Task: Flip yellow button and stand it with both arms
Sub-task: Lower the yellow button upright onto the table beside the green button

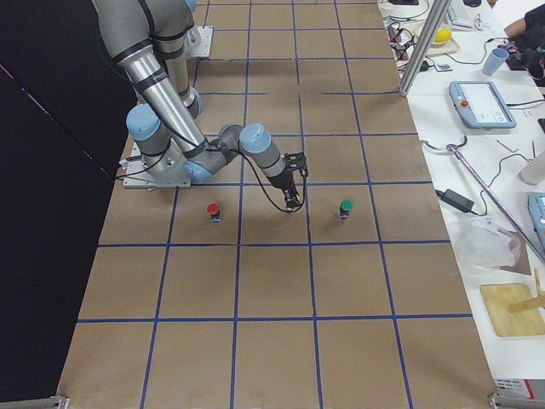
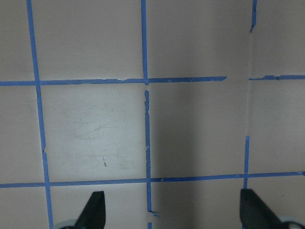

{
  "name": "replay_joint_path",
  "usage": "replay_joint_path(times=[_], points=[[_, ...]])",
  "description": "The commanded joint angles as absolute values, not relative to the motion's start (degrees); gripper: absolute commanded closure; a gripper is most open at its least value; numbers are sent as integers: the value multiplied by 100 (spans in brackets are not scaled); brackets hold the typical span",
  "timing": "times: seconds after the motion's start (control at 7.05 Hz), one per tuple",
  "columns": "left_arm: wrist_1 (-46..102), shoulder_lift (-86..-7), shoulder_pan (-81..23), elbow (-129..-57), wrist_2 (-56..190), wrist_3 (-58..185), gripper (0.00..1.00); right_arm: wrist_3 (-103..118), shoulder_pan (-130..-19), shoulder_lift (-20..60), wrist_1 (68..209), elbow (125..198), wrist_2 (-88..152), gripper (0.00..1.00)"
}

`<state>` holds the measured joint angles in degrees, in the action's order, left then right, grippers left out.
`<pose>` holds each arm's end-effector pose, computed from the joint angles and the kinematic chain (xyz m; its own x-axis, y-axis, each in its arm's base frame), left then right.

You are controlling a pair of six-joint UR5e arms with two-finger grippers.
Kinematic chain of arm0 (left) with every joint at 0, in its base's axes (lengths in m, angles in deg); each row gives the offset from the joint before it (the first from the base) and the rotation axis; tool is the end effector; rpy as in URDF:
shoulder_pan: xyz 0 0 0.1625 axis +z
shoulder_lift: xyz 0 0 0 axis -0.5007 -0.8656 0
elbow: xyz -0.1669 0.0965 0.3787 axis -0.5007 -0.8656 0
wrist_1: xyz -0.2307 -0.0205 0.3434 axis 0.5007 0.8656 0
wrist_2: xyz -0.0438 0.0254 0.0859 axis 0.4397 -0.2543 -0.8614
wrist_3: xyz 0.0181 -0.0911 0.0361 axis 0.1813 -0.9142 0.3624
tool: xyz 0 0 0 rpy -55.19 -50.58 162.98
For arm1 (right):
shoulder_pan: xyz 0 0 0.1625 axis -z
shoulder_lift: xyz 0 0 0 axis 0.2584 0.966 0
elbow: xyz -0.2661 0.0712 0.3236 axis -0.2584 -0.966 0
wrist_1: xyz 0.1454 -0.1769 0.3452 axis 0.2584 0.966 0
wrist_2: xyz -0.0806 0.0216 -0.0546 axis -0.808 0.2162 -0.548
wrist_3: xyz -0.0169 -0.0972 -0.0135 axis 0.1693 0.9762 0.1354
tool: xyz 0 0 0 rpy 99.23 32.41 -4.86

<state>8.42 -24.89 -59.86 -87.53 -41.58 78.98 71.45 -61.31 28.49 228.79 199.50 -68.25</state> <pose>-0.1375 -0.4736 0.5312 -0.9987 0.0077 0.0506 0.0080 1.0000 0.0049 -0.2034 -0.4372 0.2195 -0.9813 -0.0777 0.1760 -0.1468 0.8936 -0.4242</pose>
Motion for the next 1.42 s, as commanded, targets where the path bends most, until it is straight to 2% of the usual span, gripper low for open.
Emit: replay_joint_path(times=[0.0, 0.14, 0.28, 0.43, 0.99, 1.28], points=[[832, -2505, -5987, -8751, -4148, 7896, 0, 7131, -6112, 2845, 22892, 20032, -6838, 57], [789, -2513, -5987, -8751, -4131, 7896, 0, 7148, -6112, 2845, 22875, 20032, -6925, 45], [780, -2505, -5978, -8751, -4148, 7896, 0, 7149, -6112, 2845, 22857, 20041, -6935, 21], [779, -2496, -5969, -8759, -4148, 7896, 0, 7105, -6112, 2845, 22822, 20041, -6935, 3], [788, -2522, -5943, -8733, -4157, 7896, 0, 6694, -6129, 3143, 22421, 19936, -7418, 1], [814, -2496, -5820, -8716, -4175, 7896, 0, 6368, -6182, 3817, 19944, 18957, -7611, 0]])
